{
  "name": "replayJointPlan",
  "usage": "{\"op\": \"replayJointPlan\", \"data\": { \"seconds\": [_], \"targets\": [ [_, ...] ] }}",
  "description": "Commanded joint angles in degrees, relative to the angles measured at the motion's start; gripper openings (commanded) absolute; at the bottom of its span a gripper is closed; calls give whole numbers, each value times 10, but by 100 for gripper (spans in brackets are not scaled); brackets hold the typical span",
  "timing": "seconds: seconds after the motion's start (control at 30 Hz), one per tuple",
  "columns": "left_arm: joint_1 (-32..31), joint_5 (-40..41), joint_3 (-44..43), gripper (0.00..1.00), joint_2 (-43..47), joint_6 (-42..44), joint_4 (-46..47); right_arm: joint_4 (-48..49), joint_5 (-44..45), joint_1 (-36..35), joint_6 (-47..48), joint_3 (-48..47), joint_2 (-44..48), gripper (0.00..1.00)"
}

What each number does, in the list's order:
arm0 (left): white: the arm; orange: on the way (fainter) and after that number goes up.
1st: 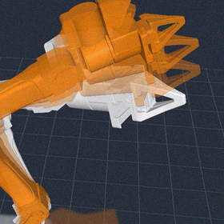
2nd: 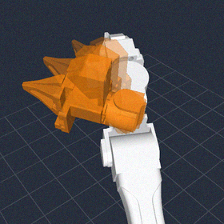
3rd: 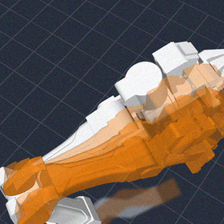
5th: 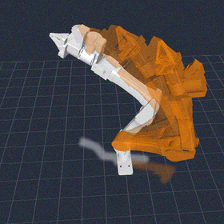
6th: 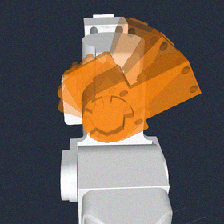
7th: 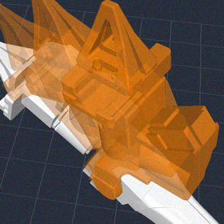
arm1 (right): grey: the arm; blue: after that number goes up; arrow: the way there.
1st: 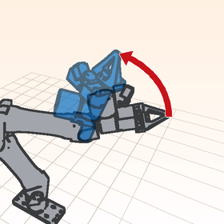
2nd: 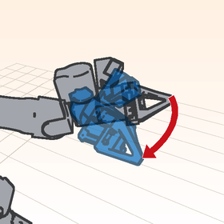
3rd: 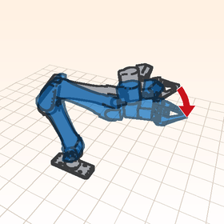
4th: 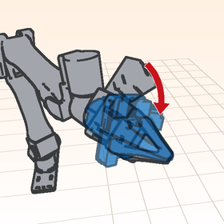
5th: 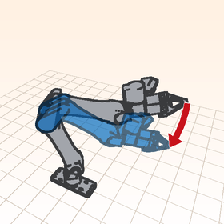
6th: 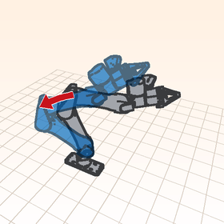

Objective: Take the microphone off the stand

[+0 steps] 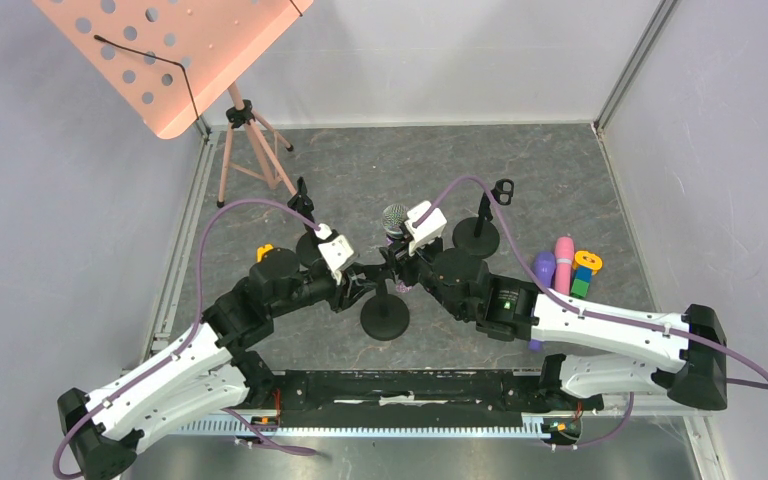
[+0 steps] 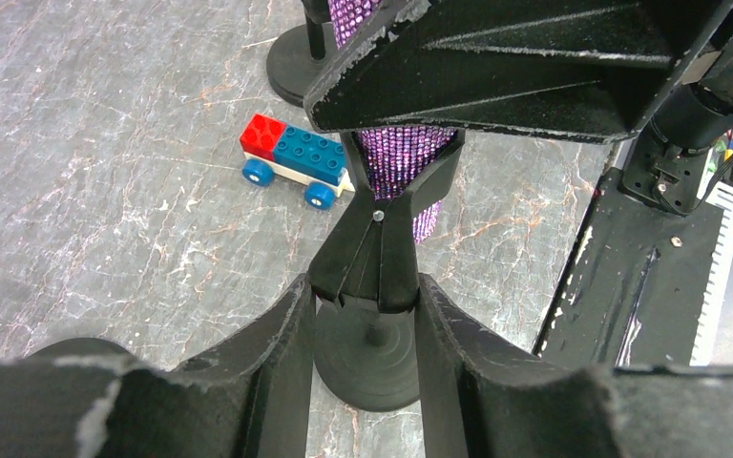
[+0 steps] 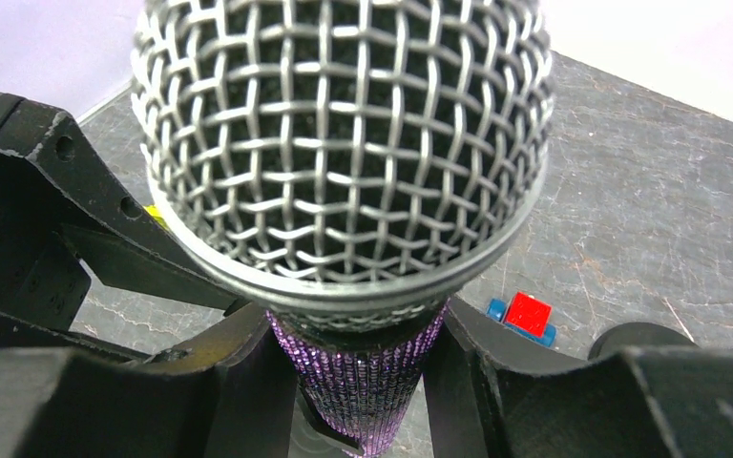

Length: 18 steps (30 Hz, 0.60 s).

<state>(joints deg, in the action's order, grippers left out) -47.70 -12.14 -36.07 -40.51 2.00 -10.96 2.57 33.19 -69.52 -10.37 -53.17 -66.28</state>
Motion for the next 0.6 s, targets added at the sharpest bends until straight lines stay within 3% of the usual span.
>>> {"op": "replayJointPlan", "data": {
  "seconds": [0.0,0.33,0.43,0.57],
  "targets": [
    [-1,-5,-6,47,18,-2,6,27,6,9,8,3,10,44],
    [-1,-12,-4,57,27,-5,12,20,4,10,17,-4,0,45],
    [-1,-18,-4,53,23,-4,12,17,1,10,18,-8,-4,45],
    [0,-29,-6,57,21,-4,6,16,2,11,17,-8,-5,45]
  ]
}}
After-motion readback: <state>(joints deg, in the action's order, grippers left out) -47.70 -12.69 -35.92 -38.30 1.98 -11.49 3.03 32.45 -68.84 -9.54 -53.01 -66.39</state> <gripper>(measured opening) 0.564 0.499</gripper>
